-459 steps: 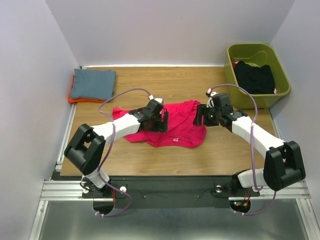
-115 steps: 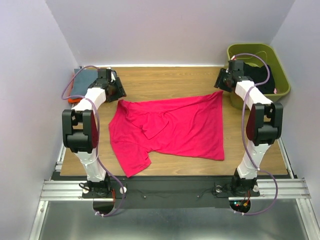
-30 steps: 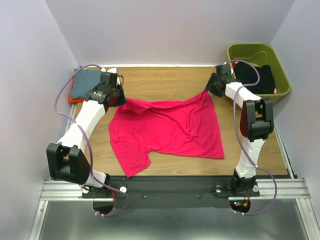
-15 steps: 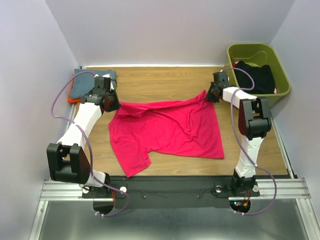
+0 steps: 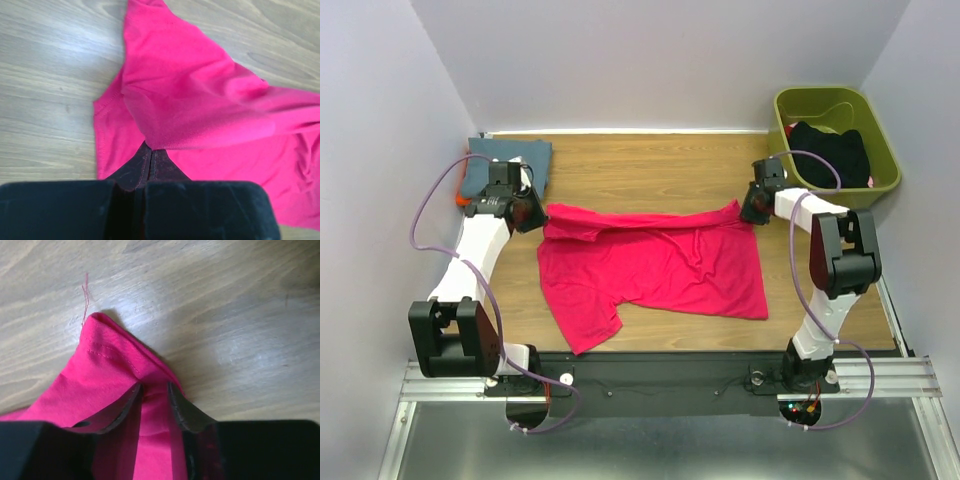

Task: Fold and stack the t-shirts
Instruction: Flatten the tshirt out

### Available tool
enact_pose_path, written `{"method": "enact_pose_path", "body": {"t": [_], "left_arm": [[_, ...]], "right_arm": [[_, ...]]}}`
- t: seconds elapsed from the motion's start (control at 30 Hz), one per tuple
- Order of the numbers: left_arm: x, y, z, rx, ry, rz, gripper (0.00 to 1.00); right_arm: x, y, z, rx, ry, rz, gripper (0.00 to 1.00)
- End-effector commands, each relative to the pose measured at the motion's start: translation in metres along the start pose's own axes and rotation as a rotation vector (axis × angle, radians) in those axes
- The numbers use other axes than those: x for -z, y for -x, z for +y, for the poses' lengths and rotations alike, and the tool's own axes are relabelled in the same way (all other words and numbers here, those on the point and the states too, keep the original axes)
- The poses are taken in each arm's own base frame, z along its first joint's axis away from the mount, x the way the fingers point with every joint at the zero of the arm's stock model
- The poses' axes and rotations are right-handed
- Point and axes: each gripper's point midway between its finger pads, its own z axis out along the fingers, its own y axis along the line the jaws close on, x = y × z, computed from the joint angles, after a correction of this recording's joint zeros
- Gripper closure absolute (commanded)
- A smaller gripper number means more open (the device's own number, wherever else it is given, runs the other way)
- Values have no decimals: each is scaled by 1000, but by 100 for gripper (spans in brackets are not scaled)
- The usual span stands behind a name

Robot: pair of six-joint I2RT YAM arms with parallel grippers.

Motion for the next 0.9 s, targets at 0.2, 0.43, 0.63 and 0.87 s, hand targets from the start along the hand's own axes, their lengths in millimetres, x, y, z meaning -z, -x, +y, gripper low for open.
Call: {"method": "enact_pose_path", "body": {"t": [0.2,0.43,0.63,0.87], "left_arm": [[-3,-24,-3,-9,-68,45,100],[-9,-41,-2,17,-89,73,100],[-11,-46,1,15,-82,73,100],[-15,-51,0,22,-98,75,100]], "right_arm": [[36,70,43,92,105,-105,60],[28,69,84,112,127,-96,60],[13,59,107,123,82,-93,61],[-8,43,100,115,26,-57,63]]}}
